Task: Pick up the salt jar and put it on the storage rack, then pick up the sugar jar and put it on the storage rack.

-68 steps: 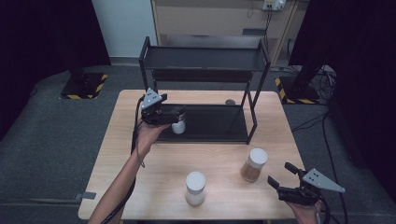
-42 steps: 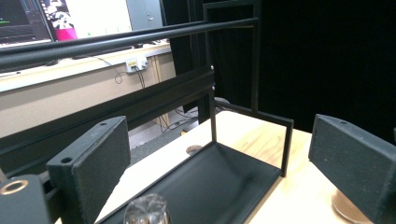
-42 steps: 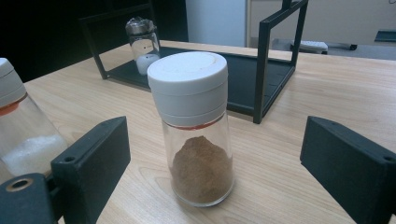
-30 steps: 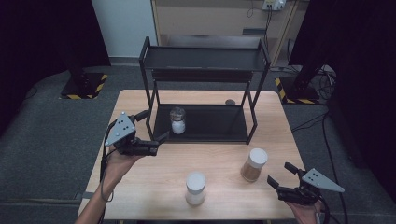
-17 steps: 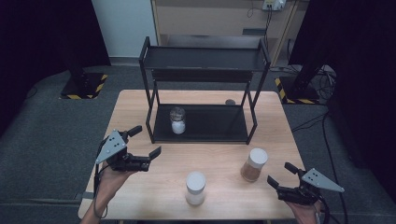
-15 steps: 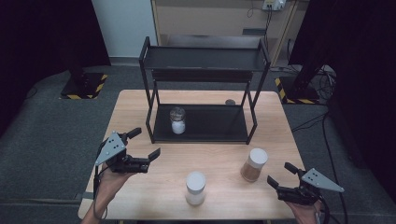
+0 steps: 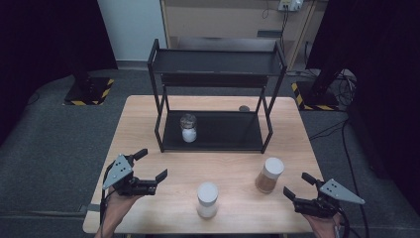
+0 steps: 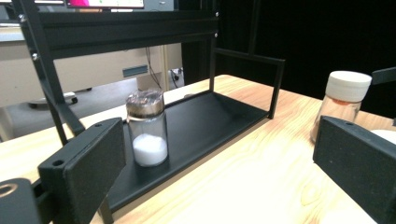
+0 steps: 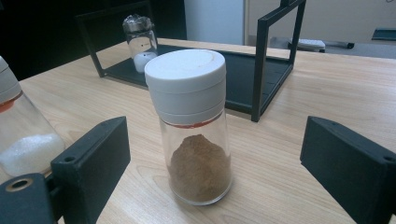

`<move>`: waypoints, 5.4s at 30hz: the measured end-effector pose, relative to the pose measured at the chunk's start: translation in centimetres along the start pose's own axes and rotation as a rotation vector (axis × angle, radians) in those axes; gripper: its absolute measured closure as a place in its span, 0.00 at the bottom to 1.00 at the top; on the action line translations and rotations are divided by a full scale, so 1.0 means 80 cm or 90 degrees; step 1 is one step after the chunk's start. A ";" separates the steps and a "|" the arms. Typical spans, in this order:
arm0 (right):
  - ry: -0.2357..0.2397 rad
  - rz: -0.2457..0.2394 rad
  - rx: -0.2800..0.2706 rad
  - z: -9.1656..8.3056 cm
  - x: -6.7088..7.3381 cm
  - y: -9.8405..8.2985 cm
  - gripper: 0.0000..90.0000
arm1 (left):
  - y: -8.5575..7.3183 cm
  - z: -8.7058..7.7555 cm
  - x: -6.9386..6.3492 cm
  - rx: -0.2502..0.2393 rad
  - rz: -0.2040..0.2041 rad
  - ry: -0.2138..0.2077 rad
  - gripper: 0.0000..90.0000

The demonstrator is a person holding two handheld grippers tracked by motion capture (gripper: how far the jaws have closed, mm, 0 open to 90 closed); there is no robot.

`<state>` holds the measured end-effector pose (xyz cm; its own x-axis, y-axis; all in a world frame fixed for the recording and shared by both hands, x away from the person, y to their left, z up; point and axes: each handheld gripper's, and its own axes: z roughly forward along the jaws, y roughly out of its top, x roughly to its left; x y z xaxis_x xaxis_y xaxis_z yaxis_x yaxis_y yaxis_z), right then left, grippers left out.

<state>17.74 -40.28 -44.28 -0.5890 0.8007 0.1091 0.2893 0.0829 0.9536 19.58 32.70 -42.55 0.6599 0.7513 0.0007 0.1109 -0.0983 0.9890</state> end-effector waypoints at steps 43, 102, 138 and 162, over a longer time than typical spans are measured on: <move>0.004 0.004 -0.008 0.000 -0.003 -0.003 0.09 | -0.076 -0.009 0.003 0.025 -0.025 0.015 0.03; 0.237 -0.085 -0.020 0.056 0.075 0.105 0.06 | -0.078 -0.006 0.018 0.042 -0.053 0.001 0.02; 0.333 -0.098 0.077 0.177 0.123 0.079 0.10 | -0.078 -0.003 0.018 0.049 -0.050 -0.004 0.02; 0.313 -0.128 0.072 0.191 0.141 0.055 0.37 | -0.078 -0.002 0.019 0.050 -0.050 -0.008 0.02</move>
<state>23.85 -21.83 -43.15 -0.9167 0.3929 0.0721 0.1984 0.2913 0.9358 19.77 34.58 -48.73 0.6564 0.7502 -0.0796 0.2207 -0.0901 0.9712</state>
